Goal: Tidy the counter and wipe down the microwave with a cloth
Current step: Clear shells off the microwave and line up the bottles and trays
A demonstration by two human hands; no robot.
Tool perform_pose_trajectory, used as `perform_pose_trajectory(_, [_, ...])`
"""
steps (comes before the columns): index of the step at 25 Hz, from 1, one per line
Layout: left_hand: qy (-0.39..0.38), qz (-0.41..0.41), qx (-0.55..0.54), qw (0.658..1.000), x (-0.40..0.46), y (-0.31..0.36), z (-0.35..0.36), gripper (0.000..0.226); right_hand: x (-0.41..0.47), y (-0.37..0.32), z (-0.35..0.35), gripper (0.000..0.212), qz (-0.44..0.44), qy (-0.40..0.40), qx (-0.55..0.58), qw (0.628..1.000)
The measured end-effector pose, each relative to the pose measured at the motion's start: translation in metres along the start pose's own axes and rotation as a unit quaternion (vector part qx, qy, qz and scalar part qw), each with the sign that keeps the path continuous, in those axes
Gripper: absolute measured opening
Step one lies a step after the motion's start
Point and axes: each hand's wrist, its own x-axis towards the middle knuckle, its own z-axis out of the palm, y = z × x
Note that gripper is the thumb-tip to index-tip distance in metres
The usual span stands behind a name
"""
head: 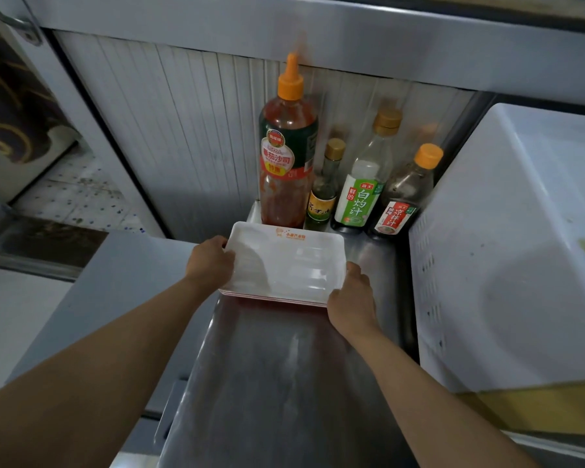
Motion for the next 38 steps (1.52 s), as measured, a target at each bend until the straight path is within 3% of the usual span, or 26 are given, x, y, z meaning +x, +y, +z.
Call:
perform_pose_trajectory(5, [-0.031, 0.016, 0.007, 0.999, -0.016, 0.0, -0.012, 0.037, -0.011, 0.001, -0.004, 0.048, -0.009, 0.001, -0.049, 0.999])
perform_pose_trajectory(10, [-0.051, 0.04, 0.108, 0.992, -0.052, 0.004, -0.04, 0.052, -0.05, -0.004, -0.013, 0.049, -0.056, -0.037, -0.128, 0.99])
perform_pose_trajectory(17, [-0.072, 0.15, 0.185, 0.968, -0.133, 0.013, -0.078, 0.058, -0.133, -0.014, -0.026, 0.046, -0.111, -0.034, -0.151, 0.982])
perform_pose_trajectory(24, [-0.073, 0.2, 0.201, 0.956, -0.237, 0.001, -0.108, 0.058, -0.232, -0.004, -0.045, 0.061, -0.125, -0.004, -0.174, 0.977])
perform_pose_trajectory(31, [-0.095, 0.267, 0.199, 0.938, -0.324, 0.008, -0.111, 0.059, -0.318, 0.036, -0.081, 0.055, -0.09, 0.042, -0.153, 0.983])
perform_pose_trajectory(38, [-0.126, 0.348, 0.206, 0.906, -0.38, 0.056, -0.079, 0.061, -0.366, 0.099, -0.126, 0.067, -0.017, 0.089, -0.13, 0.987])
